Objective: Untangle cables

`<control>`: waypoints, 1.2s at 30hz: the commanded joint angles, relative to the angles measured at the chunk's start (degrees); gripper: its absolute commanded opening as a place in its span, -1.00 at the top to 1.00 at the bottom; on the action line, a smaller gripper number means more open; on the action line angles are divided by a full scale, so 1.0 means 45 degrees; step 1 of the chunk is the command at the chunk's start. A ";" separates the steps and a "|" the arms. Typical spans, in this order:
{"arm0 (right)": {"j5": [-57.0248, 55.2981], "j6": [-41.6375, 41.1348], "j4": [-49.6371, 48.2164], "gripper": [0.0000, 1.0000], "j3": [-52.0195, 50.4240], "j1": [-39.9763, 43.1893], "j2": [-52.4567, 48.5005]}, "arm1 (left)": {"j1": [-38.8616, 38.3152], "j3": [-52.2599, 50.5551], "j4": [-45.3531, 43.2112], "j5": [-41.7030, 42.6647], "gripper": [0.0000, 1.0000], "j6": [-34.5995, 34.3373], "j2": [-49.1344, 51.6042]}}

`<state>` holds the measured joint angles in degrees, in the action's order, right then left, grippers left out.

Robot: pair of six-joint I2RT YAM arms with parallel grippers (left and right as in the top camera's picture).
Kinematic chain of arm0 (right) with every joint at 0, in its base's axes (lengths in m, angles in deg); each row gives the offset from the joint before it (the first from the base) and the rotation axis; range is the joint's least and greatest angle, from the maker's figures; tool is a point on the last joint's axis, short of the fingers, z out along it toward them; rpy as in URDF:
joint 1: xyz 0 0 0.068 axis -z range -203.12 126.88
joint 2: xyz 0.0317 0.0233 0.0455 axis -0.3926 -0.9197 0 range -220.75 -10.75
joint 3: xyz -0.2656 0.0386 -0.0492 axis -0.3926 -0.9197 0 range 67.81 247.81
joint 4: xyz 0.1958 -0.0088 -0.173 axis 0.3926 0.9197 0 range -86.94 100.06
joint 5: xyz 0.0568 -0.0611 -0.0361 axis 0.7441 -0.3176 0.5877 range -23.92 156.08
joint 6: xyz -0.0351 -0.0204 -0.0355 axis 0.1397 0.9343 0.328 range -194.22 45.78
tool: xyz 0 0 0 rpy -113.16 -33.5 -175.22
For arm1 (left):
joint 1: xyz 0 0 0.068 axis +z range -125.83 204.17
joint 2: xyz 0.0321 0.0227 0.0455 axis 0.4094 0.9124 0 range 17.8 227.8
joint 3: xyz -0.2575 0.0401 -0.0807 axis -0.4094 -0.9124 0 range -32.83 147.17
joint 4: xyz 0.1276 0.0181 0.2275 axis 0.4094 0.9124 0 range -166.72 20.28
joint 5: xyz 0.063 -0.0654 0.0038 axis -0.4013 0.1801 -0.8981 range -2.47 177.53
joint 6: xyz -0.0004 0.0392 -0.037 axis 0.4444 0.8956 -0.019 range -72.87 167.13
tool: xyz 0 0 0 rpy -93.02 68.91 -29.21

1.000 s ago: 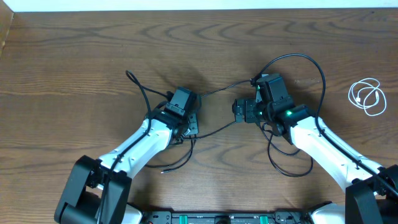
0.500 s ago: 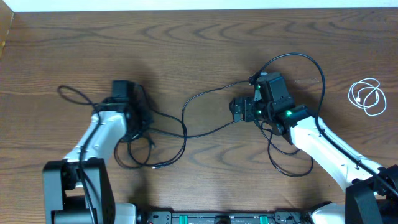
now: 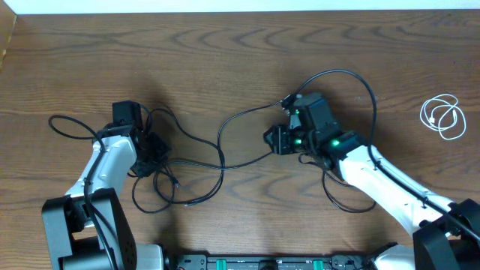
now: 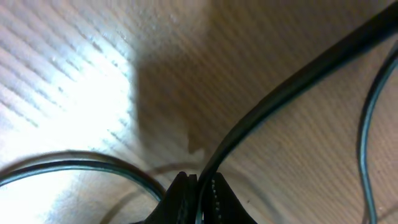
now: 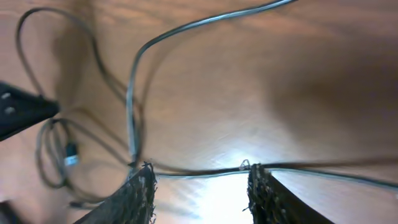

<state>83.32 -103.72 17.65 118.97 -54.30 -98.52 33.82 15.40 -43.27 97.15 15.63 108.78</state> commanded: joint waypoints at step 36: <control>-0.0602 -0.2492 -0.1792 0.16 0.5489 -0.3395 -0.7563 | 0.0044 -0.0170 -0.0073 0.0063 0.81 -0.0107 -0.0073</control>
<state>81.42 -114.54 10.17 143.43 -69.97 -131.74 33.82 15.40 -43.73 97.72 15.60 108.78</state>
